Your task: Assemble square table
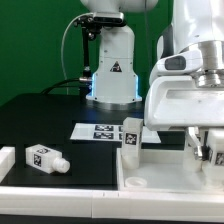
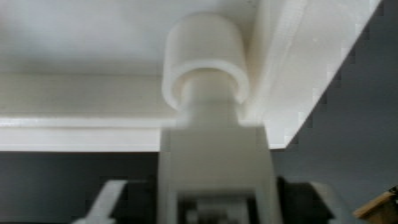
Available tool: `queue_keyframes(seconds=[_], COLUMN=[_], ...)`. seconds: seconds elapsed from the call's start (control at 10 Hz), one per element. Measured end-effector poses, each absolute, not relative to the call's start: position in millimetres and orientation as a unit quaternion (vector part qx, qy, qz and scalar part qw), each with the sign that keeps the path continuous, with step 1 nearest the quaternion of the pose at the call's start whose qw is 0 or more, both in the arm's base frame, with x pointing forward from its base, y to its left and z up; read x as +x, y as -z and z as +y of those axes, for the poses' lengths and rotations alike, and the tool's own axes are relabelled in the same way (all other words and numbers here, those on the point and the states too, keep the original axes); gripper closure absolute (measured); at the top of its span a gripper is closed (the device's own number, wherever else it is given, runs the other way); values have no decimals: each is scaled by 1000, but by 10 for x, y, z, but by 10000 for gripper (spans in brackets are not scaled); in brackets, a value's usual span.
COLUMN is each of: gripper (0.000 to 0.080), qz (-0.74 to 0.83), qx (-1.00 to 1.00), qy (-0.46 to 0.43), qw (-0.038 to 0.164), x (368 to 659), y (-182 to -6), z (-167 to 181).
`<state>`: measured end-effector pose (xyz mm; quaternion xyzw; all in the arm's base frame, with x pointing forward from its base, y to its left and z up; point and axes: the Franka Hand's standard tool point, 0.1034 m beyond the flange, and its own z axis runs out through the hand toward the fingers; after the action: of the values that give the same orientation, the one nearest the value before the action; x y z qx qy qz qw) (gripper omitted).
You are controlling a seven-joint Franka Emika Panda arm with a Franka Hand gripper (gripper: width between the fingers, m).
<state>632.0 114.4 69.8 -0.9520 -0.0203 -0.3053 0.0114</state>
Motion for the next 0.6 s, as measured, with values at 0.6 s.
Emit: queue_keyframes(seconds=[0.6], gripper=[153], qz=[-28], qx=[-952], qy=[305], qw=[9], x=[6318], y=[-695], z=[1144])
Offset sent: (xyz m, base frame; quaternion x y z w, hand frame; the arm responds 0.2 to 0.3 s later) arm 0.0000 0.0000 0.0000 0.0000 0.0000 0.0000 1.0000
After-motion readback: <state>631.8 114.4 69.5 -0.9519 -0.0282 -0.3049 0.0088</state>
